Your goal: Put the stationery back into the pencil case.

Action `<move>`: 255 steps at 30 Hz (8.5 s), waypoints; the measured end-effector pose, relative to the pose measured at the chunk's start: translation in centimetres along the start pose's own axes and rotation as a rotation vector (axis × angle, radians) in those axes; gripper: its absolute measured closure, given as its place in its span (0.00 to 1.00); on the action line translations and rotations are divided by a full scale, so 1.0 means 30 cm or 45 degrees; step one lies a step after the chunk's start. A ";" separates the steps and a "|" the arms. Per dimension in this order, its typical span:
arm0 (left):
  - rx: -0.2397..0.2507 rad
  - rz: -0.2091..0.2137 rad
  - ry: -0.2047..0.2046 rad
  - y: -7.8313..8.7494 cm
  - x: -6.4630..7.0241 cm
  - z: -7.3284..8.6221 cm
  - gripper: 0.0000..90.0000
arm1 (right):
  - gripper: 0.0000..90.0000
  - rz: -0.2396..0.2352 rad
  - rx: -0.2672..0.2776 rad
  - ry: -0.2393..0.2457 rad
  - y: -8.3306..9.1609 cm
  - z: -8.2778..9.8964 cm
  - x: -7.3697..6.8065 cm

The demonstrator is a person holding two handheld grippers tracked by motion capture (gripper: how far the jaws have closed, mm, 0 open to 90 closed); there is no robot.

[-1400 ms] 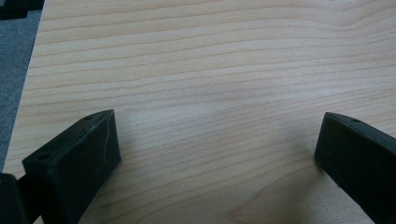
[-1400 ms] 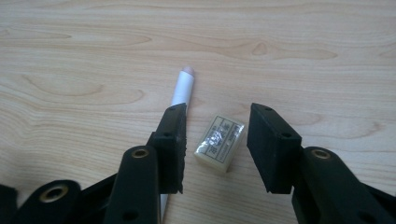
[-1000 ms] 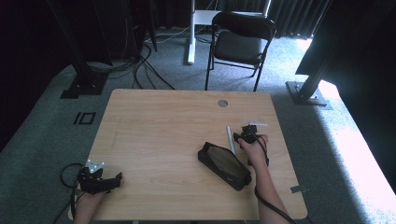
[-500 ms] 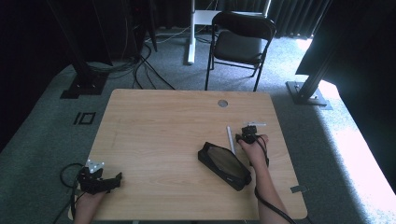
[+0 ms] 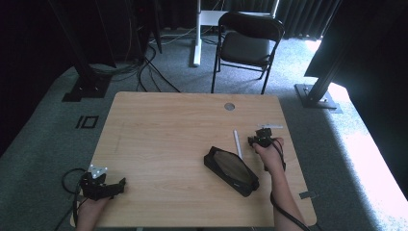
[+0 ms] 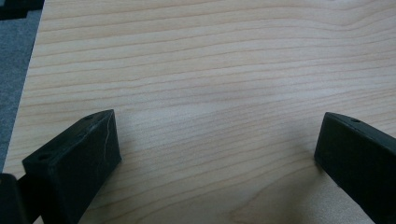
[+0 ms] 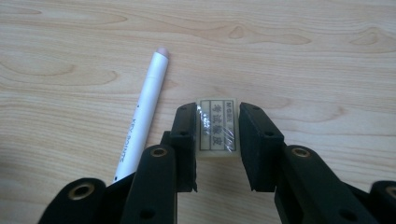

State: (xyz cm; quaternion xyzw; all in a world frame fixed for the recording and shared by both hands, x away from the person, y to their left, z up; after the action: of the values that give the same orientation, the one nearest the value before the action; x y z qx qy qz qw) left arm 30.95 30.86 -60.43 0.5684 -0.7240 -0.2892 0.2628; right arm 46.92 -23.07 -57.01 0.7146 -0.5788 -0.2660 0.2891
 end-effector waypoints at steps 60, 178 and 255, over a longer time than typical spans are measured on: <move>0.000 0.000 0.000 0.000 0.000 0.000 0.00 | 0.76 -0.523 0.149 0.395 0.436 -0.021 -0.298; 0.000 0.000 0.000 0.000 0.000 0.000 0.00 | 0.66 -0.239 0.020 0.286 0.174 -0.044 -0.152; 0.000 0.000 0.000 0.000 0.000 0.000 0.00 | 0.87 -0.095 -0.091 0.178 0.004 0.002 -0.047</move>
State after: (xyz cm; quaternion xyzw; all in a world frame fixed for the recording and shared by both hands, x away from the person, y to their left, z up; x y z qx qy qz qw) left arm 30.95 30.86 -60.43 0.5685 -0.7240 -0.2892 0.2627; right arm 46.54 -21.72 -56.91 0.7418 -0.5202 -0.2465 0.3441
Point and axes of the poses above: each handheld gripper's, and its own axes: y roughly backward along the jaws, z roughly out of its underside, x roughly to its right, the point moved 7 cm from there along -y, roughly forward along the jaws, and after that the axes turned 5 degrees about z, right-handed, at the moved point
